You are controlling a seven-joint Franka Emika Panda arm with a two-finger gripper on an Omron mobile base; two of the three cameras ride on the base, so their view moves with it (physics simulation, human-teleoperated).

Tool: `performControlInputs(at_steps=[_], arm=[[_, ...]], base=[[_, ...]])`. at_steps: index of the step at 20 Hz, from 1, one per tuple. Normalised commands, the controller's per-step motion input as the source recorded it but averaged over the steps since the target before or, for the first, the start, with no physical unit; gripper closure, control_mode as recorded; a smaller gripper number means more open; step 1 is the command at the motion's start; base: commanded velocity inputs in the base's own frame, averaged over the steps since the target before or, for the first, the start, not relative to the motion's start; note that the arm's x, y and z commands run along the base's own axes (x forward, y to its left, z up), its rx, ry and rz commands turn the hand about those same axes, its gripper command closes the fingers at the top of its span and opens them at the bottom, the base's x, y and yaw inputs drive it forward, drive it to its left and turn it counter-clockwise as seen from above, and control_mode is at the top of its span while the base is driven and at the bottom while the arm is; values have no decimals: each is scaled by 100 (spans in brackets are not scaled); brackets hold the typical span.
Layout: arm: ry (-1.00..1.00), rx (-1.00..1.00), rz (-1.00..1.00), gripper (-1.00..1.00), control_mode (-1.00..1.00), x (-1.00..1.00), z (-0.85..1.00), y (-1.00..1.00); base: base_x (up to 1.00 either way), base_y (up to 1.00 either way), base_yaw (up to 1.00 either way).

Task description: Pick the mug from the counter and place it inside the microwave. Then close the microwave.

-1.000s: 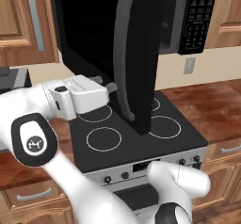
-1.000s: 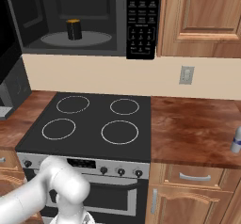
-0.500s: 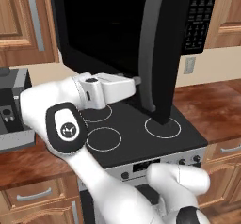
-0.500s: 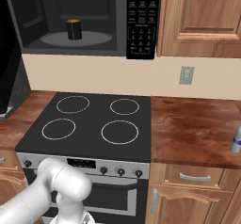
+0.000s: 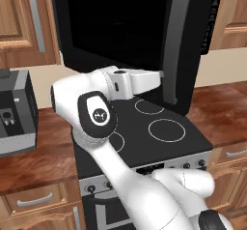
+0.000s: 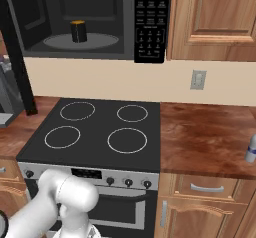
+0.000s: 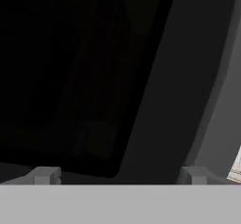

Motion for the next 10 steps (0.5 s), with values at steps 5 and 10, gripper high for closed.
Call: performControlInputs(at_steps=[5,10], arm=[[0,0,2,-100,-100,68,32,-37],[0,0,0,-100,-100,70,30,-37]], base=[[0,0,0],[0,0,0]])
